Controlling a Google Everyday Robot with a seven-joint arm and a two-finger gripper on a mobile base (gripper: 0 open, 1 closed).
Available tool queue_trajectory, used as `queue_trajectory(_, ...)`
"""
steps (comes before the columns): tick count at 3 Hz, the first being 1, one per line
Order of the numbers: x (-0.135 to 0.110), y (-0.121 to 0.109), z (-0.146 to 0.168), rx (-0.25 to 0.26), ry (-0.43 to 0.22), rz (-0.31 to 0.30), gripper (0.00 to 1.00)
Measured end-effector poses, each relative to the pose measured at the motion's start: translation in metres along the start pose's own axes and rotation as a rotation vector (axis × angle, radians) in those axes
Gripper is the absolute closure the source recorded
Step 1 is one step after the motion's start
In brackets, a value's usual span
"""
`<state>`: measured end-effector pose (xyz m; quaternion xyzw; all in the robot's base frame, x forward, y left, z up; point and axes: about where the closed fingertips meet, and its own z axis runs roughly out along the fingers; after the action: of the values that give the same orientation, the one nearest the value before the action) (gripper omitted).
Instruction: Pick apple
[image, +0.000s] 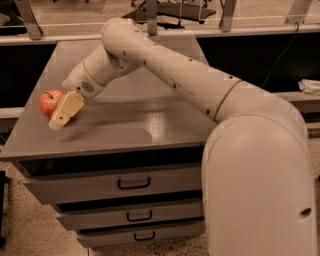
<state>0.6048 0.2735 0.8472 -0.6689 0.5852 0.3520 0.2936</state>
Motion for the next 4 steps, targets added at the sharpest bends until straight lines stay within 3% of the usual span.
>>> queue_trajectory(1, -0.005, -0.002, 0.010, 0.002, -0.007, -0.009, 0.15)
queue_trajectory(2, -0.006, -0.006, 0.002, 0.024, -0.013, -0.005, 0.37)
queue_trajectory(4, -0.021, -0.012, -0.045, 0.075, -0.084, -0.022, 0.85)
